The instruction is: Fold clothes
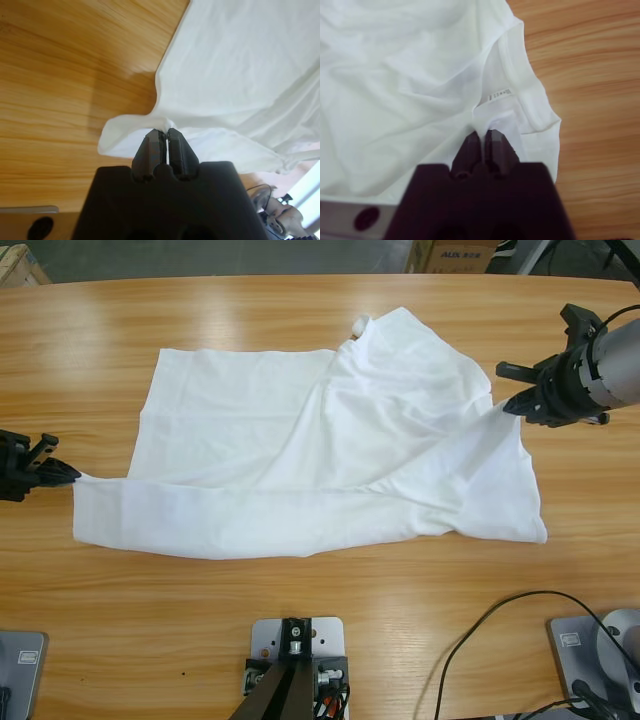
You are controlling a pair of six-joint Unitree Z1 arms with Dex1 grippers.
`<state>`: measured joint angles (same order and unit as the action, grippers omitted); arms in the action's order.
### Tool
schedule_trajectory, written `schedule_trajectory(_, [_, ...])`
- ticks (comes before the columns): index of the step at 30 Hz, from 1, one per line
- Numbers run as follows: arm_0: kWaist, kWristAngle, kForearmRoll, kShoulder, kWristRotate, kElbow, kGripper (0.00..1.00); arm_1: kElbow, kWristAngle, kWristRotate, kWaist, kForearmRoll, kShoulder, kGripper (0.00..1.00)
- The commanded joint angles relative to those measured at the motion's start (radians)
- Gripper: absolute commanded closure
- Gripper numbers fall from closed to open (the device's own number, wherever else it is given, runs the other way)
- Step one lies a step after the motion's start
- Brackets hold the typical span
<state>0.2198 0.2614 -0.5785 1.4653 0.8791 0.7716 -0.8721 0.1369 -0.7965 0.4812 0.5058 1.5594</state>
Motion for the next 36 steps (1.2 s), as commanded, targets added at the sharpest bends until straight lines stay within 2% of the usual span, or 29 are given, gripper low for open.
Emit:
schedule_trajectory(1, [-0.014,0.018,0.085,0.112,-0.037,0.015,0.031,0.015,0.046,0.068,-0.015,-0.056,0.055,0.004])
schedule_trajectory(2, [-0.014,0.018,0.099,0.111,-0.054,0.015,0.002,0.015,0.056,0.086,-0.015,-0.06,0.048,0.0])
schedule_trajectory(7, [-0.016,0.018,0.127,0.08,-0.079,0.03,0.0,0.002,0.115,0.092,-0.015,-0.033,-0.046,0.0])
schedule_trajectory(10, [-0.016,0.018,0.129,0.053,-0.111,0.054,0.001,-0.054,0.167,0.084,-0.015,0.127,-0.068,0.0])
schedule_trajectory(12, [-0.015,0.018,0.128,0.028,-0.158,0.077,0.004,-0.055,0.168,0.027,-0.012,0.206,-0.123,0.001])
schedule_trajectory(14, [-0.016,0.021,0.127,0.012,-0.201,0.086,0.007,-0.029,0.151,-0.092,-0.012,0.268,-0.172,0.031])
schedule_trajectory(17, [0.007,0.033,0.105,0.025,-0.25,0.078,0.019,0.059,0.071,-0.128,-0.079,0.195,-0.159,0.054])
schedule_trajectory(19, [0.04,0.023,0.076,0.051,-0.26,0.083,0.023,0.098,-0.004,-0.086,-0.152,0.12,-0.126,0.05])
schedule_trajectory(23, [0.141,-0.046,0.027,0.152,-0.313,0.15,0.013,0.05,-0.034,0.062,-0.176,0.059,0.031,0.055])
schedule_trajectory(25, [0.186,-0.098,-0.024,0.204,-0.407,0.233,0.015,0.019,-0.022,0.177,-0.167,0.03,0.063,0.055])
schedule_trajectory(27, [0.215,-0.134,-0.049,0.235,-0.521,0.3,0.013,-0.004,-0.008,0.228,-0.167,0.026,0.064,0.051])
schedule_trajectory(29, [0.246,-0.163,-0.049,0.282,-0.715,0.351,0.013,-0.013,-0.008,0.265,-0.168,0.023,0.081,0.047])
schedule_trajectory(31, [0.256,-0.191,-0.049,0.344,-0.874,0.384,0.013,-0.016,-0.008,0.289,-0.168,0.025,0.102,0.046])
schedule_trajectory(36, [0.256,-0.207,-0.057,0.493,-0.912,0.488,0.018,-0.064,-0.01,0.313,-0.164,0.026,0.178,0.046])
